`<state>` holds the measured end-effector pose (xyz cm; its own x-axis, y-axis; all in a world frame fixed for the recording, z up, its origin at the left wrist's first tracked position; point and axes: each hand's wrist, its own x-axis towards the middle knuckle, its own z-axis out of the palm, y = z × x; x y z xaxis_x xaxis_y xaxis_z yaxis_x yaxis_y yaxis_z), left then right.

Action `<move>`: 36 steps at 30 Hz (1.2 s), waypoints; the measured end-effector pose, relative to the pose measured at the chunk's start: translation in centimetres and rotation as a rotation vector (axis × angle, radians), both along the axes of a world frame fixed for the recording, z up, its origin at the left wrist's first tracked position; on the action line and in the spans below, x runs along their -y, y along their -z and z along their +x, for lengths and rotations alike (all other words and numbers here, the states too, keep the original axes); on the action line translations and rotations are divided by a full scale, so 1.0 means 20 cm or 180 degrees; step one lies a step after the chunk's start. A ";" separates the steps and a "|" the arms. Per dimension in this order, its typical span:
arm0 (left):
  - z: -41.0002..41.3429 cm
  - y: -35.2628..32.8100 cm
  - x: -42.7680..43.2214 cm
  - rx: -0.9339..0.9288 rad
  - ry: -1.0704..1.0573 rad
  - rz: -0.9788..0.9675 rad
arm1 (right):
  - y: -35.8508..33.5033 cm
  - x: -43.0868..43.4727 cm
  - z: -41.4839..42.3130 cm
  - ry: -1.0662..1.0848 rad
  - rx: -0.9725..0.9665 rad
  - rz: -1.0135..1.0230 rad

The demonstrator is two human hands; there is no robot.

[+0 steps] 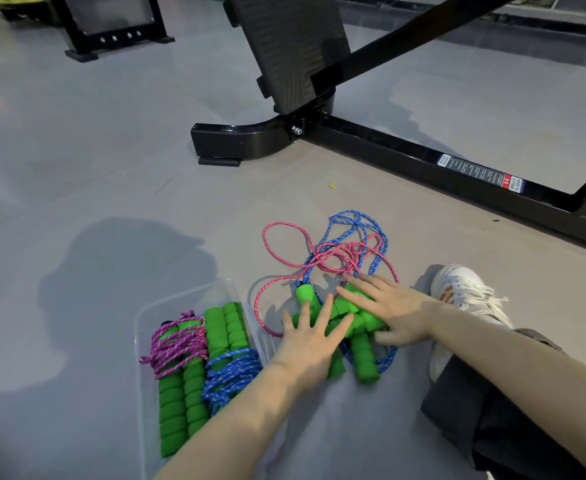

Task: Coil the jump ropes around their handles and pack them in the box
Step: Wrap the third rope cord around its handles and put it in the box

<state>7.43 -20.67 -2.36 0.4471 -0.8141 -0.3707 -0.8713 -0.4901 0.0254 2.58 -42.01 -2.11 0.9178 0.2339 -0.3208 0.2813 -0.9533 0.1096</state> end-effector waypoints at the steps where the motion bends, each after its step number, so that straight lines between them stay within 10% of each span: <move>1: 0.00 0.00 0.00 -0.0024 -0.0003 -0.0024 | -0.01 0.03 -0.01 -0.0144 -0.0010 0.0024; 22: -0.01 0.03 0.02 -0.0034 -0.0415 -0.0824 | -0.09 -0.03 0.03 0.0477 -0.0169 0.0778; 36: 0.01 0.03 0.00 0.0132 -0.0174 -0.0472 | -0.01 -0.04 -0.07 -0.0316 0.0569 -0.0156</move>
